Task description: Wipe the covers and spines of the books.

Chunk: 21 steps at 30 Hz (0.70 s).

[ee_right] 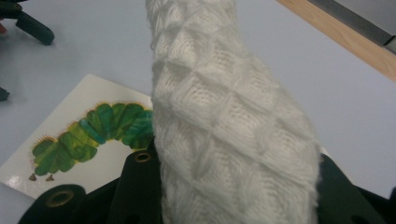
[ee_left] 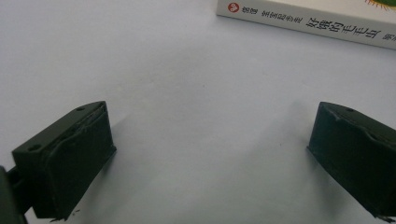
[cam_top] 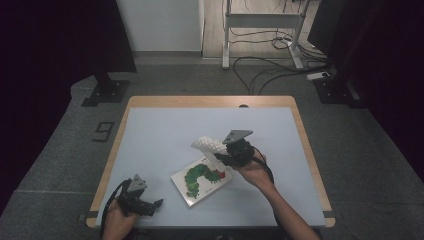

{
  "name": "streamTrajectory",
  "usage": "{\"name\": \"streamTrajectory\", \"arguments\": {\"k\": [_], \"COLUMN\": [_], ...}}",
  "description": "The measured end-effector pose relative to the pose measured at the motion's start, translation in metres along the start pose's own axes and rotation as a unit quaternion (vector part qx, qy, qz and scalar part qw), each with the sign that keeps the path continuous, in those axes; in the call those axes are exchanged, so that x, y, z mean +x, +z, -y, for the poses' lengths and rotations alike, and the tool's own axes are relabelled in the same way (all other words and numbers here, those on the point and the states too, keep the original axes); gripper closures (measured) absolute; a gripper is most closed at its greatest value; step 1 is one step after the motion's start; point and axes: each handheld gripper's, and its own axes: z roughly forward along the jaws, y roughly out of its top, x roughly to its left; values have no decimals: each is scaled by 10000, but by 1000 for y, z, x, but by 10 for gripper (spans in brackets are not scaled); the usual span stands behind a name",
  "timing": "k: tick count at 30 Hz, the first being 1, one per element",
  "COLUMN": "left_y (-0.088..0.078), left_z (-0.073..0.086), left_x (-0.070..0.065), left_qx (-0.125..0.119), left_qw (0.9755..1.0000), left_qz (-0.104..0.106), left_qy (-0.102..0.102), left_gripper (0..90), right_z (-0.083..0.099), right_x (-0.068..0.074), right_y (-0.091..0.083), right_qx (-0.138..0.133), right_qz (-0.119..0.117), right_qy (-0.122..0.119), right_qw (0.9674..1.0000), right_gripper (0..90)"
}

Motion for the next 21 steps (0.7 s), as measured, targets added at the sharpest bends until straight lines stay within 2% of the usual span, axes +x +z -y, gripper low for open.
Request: {"name": "streamTrajectory", "arguments": {"k": [21], "left_y": [0], "left_z": [0], "left_x": [0], "left_qx": [3], "left_qw": [10000], "left_qz": [1], "left_qy": [4], "left_gripper": [0], "right_z": [32], "right_x": [-37], "right_y": [-36], "right_qx": [68], "right_qz": [524], "right_qy": [334], "right_qw": [9980], "right_gripper": [592]}}
